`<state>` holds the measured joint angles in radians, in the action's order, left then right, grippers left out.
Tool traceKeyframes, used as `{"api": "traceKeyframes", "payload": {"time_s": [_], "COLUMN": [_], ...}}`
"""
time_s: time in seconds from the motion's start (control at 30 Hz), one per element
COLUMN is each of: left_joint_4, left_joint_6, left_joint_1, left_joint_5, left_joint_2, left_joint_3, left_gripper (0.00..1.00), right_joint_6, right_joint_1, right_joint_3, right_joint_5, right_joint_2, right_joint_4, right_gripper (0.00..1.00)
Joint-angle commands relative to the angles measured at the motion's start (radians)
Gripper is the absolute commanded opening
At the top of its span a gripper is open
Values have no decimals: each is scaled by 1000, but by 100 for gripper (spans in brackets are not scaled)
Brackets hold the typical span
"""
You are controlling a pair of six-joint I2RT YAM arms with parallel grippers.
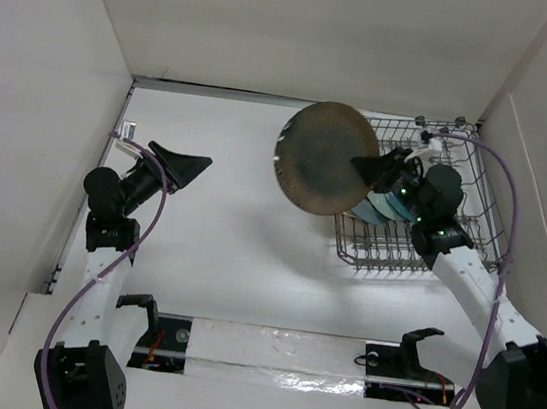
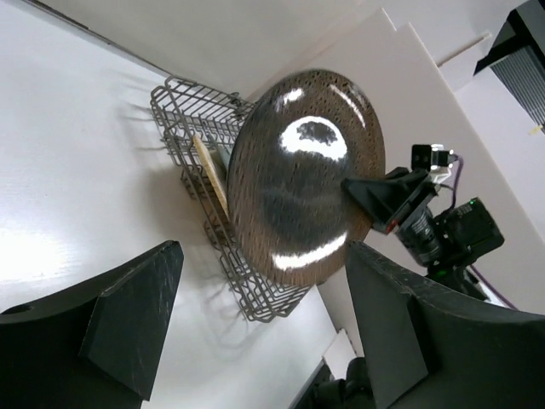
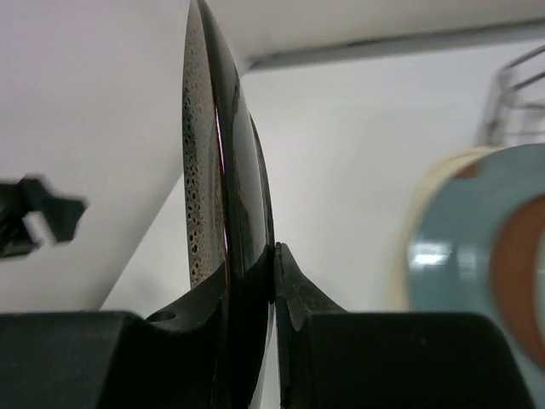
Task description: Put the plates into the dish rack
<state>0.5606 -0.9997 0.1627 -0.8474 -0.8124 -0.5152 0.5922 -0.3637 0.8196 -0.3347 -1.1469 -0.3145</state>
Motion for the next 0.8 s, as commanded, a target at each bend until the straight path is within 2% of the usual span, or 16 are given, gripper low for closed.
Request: {"api": "traceKeyframes", "payload": {"time_s": [0.0, 0.07, 0.2, 0.3, 0.47, 0.6, 0.77], "left_joint_4": [21, 35, 54, 139, 237, 263, 283], "left_joint_6": [41, 41, 43, -13, -85, -105, -122], "left_joint_1": [-17, -28, -46, -58, -58, -58, -58], "left_joint_5": [-28, -30, -50, -80, -122, -133, -147], "left_joint_2": [4, -5, -11, -8, -14, 8, -1], "left_joint_3": [-49, -40, -17, 18, 49, 70, 73], "left_gripper": [73, 72, 59, 56, 55, 55, 55], "right_joint_6": [-54, -148, -299, -412, -506, -627, -768], "right_joint_1": [89, 147, 230, 301, 396, 523, 609], "right_joint_3": [134, 192, 294, 341, 449, 506, 613], "right_joint_5": [127, 216, 506, 644, 718, 648, 591], "right_joint_2": [128, 165, 205, 202, 104, -6, -125], "right_joint_4": [-4, 87, 285, 308, 288, 239, 304], "right_gripper": [0, 0, 0, 0, 0, 0, 0]}}
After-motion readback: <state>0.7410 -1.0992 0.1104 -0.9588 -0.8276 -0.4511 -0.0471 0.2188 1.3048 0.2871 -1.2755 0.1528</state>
